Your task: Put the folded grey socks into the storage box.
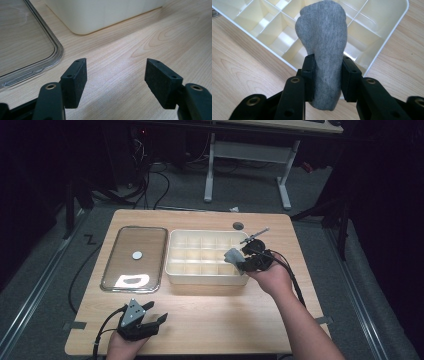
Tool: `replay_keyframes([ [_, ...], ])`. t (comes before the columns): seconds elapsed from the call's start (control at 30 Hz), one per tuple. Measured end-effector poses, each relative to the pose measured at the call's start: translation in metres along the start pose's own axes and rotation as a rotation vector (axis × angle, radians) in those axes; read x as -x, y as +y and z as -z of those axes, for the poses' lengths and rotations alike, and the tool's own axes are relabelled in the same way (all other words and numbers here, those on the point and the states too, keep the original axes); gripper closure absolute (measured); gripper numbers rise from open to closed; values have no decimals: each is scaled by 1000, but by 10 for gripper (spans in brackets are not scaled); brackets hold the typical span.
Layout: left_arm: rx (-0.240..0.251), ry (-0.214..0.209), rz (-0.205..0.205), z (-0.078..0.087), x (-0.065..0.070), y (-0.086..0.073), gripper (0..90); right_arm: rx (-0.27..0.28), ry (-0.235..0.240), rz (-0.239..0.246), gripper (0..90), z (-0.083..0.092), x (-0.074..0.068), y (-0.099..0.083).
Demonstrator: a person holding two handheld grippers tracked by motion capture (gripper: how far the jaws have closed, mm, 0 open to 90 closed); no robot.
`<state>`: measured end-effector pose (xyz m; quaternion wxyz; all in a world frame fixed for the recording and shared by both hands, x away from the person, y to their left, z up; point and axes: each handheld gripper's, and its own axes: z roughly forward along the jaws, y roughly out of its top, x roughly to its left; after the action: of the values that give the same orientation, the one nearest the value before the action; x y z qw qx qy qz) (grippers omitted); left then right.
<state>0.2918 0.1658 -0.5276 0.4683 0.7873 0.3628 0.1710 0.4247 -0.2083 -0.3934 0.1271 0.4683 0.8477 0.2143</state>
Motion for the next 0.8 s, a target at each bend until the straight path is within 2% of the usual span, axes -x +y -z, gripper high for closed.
replay_keyframes([
  [0.3, 2, 7, 7, 2, -3, 0, 350, -41, -10, -26, 692, -6, 6, 7],
  [0.53, 0, 7, 5, 1, -2, 0, 350, -95, -40, -11, 694, -12, 7, 14],
  [0.8, 2, 5, 4, 1, -2, 0, 351, -150, -62, -15, 697, -19, 9, 14],
])
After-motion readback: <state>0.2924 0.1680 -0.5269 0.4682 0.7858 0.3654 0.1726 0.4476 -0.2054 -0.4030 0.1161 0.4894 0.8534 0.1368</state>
